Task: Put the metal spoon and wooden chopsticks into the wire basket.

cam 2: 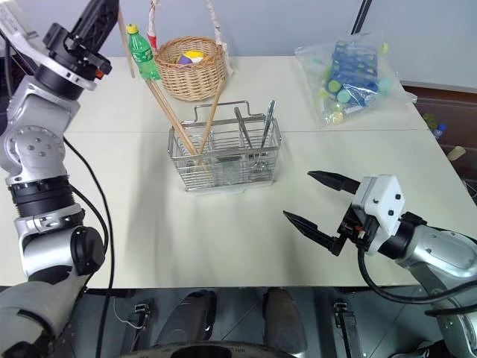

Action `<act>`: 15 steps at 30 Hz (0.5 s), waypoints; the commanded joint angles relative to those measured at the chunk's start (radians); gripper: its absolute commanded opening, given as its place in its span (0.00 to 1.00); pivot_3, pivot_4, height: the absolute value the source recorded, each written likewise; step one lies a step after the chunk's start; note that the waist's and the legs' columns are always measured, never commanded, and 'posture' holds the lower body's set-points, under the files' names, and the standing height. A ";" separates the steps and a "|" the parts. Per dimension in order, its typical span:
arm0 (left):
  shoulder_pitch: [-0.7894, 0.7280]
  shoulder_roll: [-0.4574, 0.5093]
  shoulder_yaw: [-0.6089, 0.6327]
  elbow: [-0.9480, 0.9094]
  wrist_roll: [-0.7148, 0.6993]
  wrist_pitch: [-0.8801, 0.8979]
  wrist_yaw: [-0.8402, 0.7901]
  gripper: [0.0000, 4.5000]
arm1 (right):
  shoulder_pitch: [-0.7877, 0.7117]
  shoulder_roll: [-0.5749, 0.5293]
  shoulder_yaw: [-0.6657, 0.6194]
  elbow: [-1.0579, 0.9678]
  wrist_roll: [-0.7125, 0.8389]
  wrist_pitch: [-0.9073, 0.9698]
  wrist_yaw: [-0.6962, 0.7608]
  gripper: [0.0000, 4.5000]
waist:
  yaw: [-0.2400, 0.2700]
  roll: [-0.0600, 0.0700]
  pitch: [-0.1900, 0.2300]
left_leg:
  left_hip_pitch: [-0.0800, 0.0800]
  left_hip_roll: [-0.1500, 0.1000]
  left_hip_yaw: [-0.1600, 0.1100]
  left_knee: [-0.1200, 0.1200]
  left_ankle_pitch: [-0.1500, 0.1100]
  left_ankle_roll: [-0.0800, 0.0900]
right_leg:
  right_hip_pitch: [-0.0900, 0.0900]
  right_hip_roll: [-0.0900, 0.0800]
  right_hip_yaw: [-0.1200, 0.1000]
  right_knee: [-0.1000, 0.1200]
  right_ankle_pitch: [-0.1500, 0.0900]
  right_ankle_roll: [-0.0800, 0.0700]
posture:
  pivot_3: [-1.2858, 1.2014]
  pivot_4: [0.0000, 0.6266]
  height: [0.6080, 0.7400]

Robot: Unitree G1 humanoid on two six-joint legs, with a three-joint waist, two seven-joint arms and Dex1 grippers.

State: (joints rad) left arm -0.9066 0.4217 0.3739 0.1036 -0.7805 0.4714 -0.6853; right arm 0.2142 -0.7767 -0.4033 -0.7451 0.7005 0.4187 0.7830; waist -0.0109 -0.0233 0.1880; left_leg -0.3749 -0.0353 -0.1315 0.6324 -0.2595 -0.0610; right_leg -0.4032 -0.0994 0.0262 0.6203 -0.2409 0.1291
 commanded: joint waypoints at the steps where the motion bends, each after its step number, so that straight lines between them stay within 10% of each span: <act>1: 0.027 -0.028 -0.028 -0.074 -0.043 0.029 0.003 0.01 | -0.004 0.009 -0.012 -0.033 0.011 -0.015 -0.009 1.00 | -0.002 0.000 0.000 | 0.000 0.000 0.000 0.000 0.000 0.000 | 0.000 0.000 0.000 0.000 0.000 0.000 | 0.52 0.24 1.00; 15: 0.162 -0.112 -0.150 -0.082 0.004 -0.004 -0.057 0.01 | -0.031 0.056 0.081 -0.009 -0.033 -0.044 -0.036 1.00 | -0.002 0.000 0.000 | 0.001 0.000 0.000 0.000 0.000 0.000 | 0.000 0.000 0.000 0.000 0.000 0.000 | 0.52 0.24 1.00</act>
State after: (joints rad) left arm -0.7441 0.3065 0.2300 0.0419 -0.7913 0.4900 -0.7261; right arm 0.1931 -0.7278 -0.3200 -0.7421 0.6698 0.3969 0.7528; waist -0.0125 -0.0230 0.1879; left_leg -0.3744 -0.0352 -0.1315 0.6321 -0.2595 -0.0610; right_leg -0.4032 -0.0990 0.0263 0.6201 -0.2410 0.1289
